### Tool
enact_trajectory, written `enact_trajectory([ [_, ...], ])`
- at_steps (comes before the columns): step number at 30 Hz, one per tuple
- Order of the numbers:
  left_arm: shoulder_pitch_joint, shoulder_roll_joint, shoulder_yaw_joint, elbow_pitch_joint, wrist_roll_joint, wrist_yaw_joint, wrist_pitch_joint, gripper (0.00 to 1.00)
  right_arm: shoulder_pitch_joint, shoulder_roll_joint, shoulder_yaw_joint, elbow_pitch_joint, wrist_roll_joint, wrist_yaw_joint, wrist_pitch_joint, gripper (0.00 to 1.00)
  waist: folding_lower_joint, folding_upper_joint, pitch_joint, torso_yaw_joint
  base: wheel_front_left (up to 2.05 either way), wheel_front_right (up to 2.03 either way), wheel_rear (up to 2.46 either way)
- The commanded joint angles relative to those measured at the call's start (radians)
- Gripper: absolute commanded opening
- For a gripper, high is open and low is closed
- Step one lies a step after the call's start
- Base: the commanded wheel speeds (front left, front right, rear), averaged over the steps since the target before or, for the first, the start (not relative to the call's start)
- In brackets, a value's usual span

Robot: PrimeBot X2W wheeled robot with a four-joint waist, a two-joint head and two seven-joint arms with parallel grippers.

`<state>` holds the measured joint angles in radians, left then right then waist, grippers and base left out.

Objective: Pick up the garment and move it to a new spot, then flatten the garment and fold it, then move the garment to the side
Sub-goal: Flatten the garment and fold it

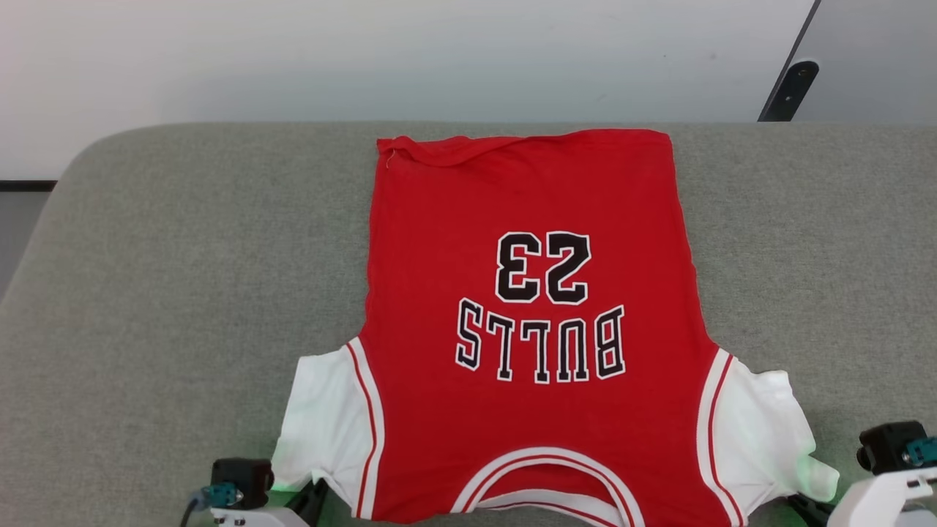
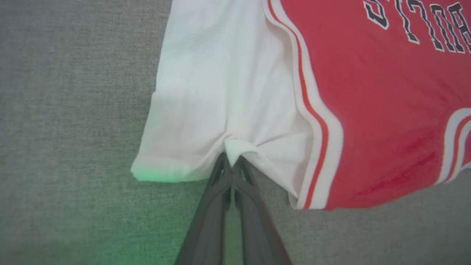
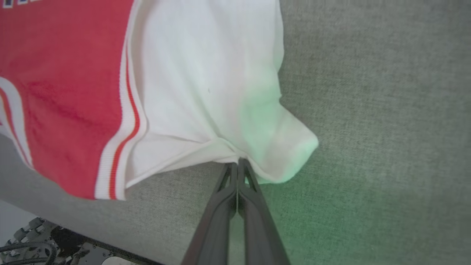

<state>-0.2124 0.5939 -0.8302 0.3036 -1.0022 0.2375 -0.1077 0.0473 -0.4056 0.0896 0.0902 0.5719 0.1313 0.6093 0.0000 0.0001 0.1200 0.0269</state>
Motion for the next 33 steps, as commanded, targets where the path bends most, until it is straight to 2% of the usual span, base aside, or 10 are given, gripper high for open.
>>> enact_trajectory([
  [1,-0.004,-0.015,-0.011,0.012,-0.004,-0.007,0.015,0.0,-0.025,0.006,0.0,0.018,-0.014,-0.001,0.007,0.0,0.0,-0.0001,0.001,-0.001,0.0,0.0,0.0],
  [8,-0.017,-0.026,-0.013,0.023,-0.011,-0.016,0.022,0.0,-0.074,0.012,0.027,0.077,-0.05,-0.001,0.038,0.0,0.0,-0.0001,-0.005,-0.002,0.0,0.0,0.0],
  [9,-0.019,-0.027,-0.014,0.025,-0.012,-0.017,0.024,0.0,-0.082,0.012,0.034,0.086,-0.056,-0.001,0.042,0.15,0.0,-0.0001,-0.006,-0.002,0.0,0.0,0.0],
  [10,-0.02,-0.029,-0.014,0.026,-0.013,-0.019,0.024,0.0,-0.091,0.009,0.041,0.095,-0.066,-0.001,0.042,0.42,0.0,-0.0001,-0.007,-0.003,0.0,0.0,0.0],
  [11,-0.021,-0.029,-0.015,0.027,-0.014,-0.019,0.023,0.0,-0.101,0.007,0.049,0.102,-0.07,-0.001,0.044,1.0,0.0,-0.0001,-0.009,-0.004,0.0,0.0,0.0],
  [15,-0.021,-0.032,-0.013,0.03,-0.014,-0.023,0.014,0.0,-0.13,-0.004,0.064,0.115,-0.069,-0.001,0.051,1.0,0.0,-0.0001,-0.018,-0.009,0.0,0.0,0.0],
  [26,0.015,-0.033,-0.001,0.043,-0.03,-0.024,-0.022,0.0,-0.093,-0.034,0.014,0.025,-0.042,-0.001,0.008,1.0,0.0,-0.0001,-0.051,-0.034,0.0,0.0,0.0],
  [30,0.017,-0.034,0.002,0.042,-0.024,-0.024,-0.038,0.0,-0.046,-0.036,-0.028,-0.052,-0.038,-0.001,-0.054,1.0,0.0,-0.0001,-0.061,-0.034,0.0,0.0,0.0],
  [33,0.019,-0.033,0.004,0.04,-0.022,-0.023,-0.048,0.0,-0.012,-0.02,-0.079,-0.133,-0.043,-0.001,-0.182,1.0,0.0,-0.0001,-0.06,-0.032,0.0,0.0,0.0],
])
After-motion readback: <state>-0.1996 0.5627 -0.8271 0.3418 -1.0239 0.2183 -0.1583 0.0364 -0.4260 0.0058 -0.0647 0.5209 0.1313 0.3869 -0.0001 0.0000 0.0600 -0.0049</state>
